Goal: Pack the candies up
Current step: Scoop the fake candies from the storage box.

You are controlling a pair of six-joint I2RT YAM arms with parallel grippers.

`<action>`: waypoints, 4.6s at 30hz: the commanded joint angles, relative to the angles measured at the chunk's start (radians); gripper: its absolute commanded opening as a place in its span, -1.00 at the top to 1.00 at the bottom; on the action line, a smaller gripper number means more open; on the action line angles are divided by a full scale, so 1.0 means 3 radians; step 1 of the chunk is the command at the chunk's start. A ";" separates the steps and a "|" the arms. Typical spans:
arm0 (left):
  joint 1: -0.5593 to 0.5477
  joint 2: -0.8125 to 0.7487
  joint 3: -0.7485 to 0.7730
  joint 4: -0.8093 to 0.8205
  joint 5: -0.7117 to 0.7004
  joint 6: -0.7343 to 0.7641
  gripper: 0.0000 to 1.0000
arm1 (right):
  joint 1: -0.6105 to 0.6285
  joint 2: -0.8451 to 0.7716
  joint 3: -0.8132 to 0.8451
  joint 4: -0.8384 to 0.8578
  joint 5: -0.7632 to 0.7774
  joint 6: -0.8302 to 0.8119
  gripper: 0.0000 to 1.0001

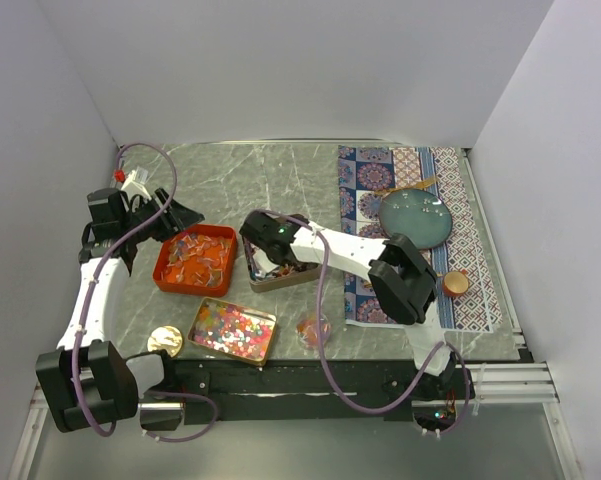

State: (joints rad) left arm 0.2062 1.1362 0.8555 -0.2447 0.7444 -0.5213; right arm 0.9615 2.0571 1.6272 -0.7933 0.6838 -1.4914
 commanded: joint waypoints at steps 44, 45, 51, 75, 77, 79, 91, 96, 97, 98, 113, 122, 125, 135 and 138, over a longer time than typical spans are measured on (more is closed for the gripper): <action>-0.0488 0.0988 -0.0561 0.0090 -0.0656 -0.0088 0.98 | -0.0321 -0.0128 -0.0142 -0.0408 -0.1471 -0.1977 1.00; -0.0498 0.0993 -0.0561 0.0090 -0.0676 -0.0088 0.98 | -0.0362 -0.0138 -0.0122 -0.0429 -0.1476 -0.2008 1.00; -0.0518 0.1045 -0.0576 0.0120 -0.0676 -0.0088 0.98 | -0.0352 -0.0046 0.0307 -0.0863 -0.2022 -0.1860 1.00; -0.0616 0.1295 -0.0392 0.0187 -0.0574 -0.0170 0.98 | -0.0566 0.0016 0.0406 -0.0588 -0.1216 -0.1870 1.00; -0.0616 0.1255 -0.0412 0.0197 -0.0590 -0.0170 0.98 | -0.0572 0.0005 0.0354 -0.0546 -0.1144 -0.1957 1.00; -0.0616 0.1219 -0.0428 0.0212 -0.0605 -0.0165 0.98 | -0.0567 0.0010 0.0308 -0.0506 -0.1093 -0.2038 1.00; -0.0621 0.1126 -0.0459 0.0243 -0.0615 -0.0175 0.98 | -0.0137 0.0041 0.0211 -0.0460 -0.1338 -0.2116 1.00; -0.0621 0.1198 -0.0484 0.0243 -0.0676 -0.0180 0.98 | -0.0045 0.0000 0.0088 -0.0464 -0.1400 -0.2111 1.00; -0.0626 0.1249 -0.0489 0.0238 -0.0692 -0.0190 0.98 | -0.0030 0.0010 0.0088 -0.0470 -0.1400 -0.2080 1.00; -0.0636 0.1269 -0.0479 0.0233 -0.0702 -0.0195 0.98 | -0.0015 0.0051 0.0108 -0.0475 -0.1410 -0.2045 1.00; -0.0779 0.1602 -0.0382 0.0156 -0.0722 -0.0175 0.98 | 0.0062 0.0660 0.0697 -0.0276 -0.2462 -0.0817 1.00; -0.0795 0.1704 -0.0116 -0.0053 -0.0712 -0.0017 0.98 | -0.0208 0.0711 0.0921 -0.0510 -0.3509 -0.0576 1.00; -0.0800 0.1714 -0.0029 -0.0120 -0.0687 0.0080 0.98 | -0.0336 0.0670 0.0937 -0.0562 -0.3751 -0.0592 1.00; -0.0795 0.1602 0.0201 -0.0345 -0.0416 0.0337 0.98 | -0.0566 0.0399 0.0697 -0.0388 -0.4120 -0.0439 1.00; -0.0795 0.1561 0.0329 -0.0427 -0.0324 0.0403 0.96 | -0.0638 0.0297 0.0635 -0.0342 -0.4084 -0.0418 1.00</action>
State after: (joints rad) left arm -0.0212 1.6482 0.8837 -0.3416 0.5468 -0.4435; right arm 0.7872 2.2585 1.8332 -0.8604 -0.4549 -1.4857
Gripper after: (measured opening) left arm 0.017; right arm 0.172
